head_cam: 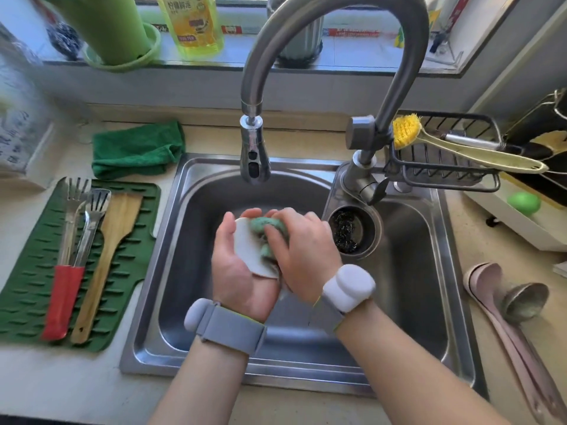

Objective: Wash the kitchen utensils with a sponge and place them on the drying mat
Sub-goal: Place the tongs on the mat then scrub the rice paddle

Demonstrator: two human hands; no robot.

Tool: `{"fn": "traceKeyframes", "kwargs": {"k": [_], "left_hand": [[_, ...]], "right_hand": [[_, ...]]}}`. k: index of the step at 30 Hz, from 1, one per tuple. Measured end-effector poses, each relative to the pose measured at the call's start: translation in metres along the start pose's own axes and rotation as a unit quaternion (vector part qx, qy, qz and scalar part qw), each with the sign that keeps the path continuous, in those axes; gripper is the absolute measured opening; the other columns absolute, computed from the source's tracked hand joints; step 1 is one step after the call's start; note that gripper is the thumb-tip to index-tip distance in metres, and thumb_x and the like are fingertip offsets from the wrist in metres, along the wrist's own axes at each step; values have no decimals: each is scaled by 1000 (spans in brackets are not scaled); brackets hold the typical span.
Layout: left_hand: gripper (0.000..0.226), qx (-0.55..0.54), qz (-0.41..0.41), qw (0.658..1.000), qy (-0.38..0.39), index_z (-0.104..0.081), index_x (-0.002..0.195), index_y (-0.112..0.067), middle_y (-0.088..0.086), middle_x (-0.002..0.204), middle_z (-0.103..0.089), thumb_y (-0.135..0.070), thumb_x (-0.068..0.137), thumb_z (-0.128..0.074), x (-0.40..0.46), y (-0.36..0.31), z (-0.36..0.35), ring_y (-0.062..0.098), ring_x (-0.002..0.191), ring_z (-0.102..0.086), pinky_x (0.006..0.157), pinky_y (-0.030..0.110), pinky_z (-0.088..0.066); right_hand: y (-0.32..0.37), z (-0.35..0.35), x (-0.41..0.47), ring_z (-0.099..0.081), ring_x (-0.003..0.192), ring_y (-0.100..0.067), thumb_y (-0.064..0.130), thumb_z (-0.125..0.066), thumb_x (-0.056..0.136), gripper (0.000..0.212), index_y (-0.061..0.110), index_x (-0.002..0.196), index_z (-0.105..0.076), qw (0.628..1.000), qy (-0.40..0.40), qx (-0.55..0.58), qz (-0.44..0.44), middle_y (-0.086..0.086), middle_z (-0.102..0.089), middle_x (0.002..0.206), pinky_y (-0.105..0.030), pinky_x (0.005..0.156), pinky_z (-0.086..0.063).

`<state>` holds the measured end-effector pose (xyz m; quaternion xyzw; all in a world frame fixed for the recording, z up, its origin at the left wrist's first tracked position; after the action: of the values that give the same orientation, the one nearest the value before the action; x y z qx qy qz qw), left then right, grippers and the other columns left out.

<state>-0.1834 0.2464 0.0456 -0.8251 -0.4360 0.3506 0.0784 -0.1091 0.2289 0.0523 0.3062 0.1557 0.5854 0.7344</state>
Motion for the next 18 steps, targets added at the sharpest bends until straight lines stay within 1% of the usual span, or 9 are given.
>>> {"fn": "traceKeyframes", "kwargs": {"k": [1, 4, 7, 8, 11, 13, 15, 16, 18], "left_hand": [[37, 2, 2, 1000, -3, -60, 90, -18, 9, 97, -62, -50, 93, -43, 0, 2, -2, 29, 93, -62, 94, 42, -45], [41, -7, 3, 1000, 2, -65, 96, -20, 7, 103, -66, -55, 91, -43, -1, 4, -1, 34, 101, -63, 96, 44, -45], [51, -24, 38, 998, 43, -64, 111, -15, 12, 114, -64, -56, 89, -44, -4, 11, -4, 30, 118, -57, 111, 42, -36], [51, -23, 40, 998, 42, -62, 116, -16, 12, 119, -61, -55, 89, -43, -4, 13, -3, 30, 123, -52, 113, 41, -32], [47, -22, 35, 999, 34, -65, 110, -22, 13, 121, -61, -57, 93, -39, -1, 11, -1, 34, 120, -53, 107, 43, -36], [51, -29, 48, 998, 42, -68, 107, -16, 14, 117, -64, -56, 94, -39, -2, 11, -4, 31, 120, -55, 110, 42, -36], [52, -27, 63, 997, 46, -63, 116, -13, 15, 124, -58, -54, 93, -41, -4, 14, -5, 32, 128, -50, 114, 43, -31], [48, -17, 57, 997, 39, -61, 117, -16, 14, 125, -57, -53, 93, -41, -3, 14, -5, 34, 128, -49, 112, 44, -32], [40, -8, 32, 999, 23, -62, 106, -20, 11, 115, -63, -52, 94, -41, -3, 7, -4, 36, 111, -59, 102, 47, -40]], "right_hand": [[3, 0, -3, -60, 86, -32, 37, -42, 88, 31, 16, 102, -60, 1000, -12, 6, -9, -6, -68, 93, -41, 75, -42], [19, 3, -8, -61, 88, -26, 34, -49, 89, 25, 19, 105, -61, 995, 36, 91, 14, -4, -67, 95, -34, 76, -44], [7, 12, 8, -57, 86, -29, 33, -55, 90, 18, 18, 99, -61, 996, -54, 62, -24, -6, -65, 86, -40, 77, -47], [10, 11, 7, -57, 87, -29, 32, -54, 90, 18, 18, 99, -60, 996, -59, 60, -28, -6, -65, 87, -40, 77, -47], [25, 8, -1, -59, 84, -25, 32, -55, 90, 18, 20, 102, -61, 993, 5, 118, -18, -4, -64, 89, -33, 75, -46], [15, 12, 4, -55, 80, -28, 34, -53, 89, 18, 20, 98, -61, 996, -48, 70, -14, -4, -60, 80, -39, 74, -47], [9, 13, 6, -55, 79, -30, 35, -45, 89, 23, 18, 96, -59, 995, -91, 7, -31, -4, -62, 80, -42, 71, -47], [15, 12, 2, -56, 79, -29, 34, -44, 88, 24, 18, 96, -58, 997, -69, 16, -22, -4, -64, 83, -41, 70, -47], [19, 10, -12, -57, 78, -28, 32, -47, 87, 20, 18, 95, -59, 999, -7, 30, 11, -2, -64, 84, -39, 68, -47]]}}
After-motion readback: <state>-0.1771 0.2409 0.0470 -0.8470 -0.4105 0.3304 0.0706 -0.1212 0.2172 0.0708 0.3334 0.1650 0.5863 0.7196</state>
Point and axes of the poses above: each hand's wrist, its own x-axis towards the middle knuckle, its own z-axis out of the back of the hand, y = z × x, the point moved 2 cm from there along x, towards the middle knuckle
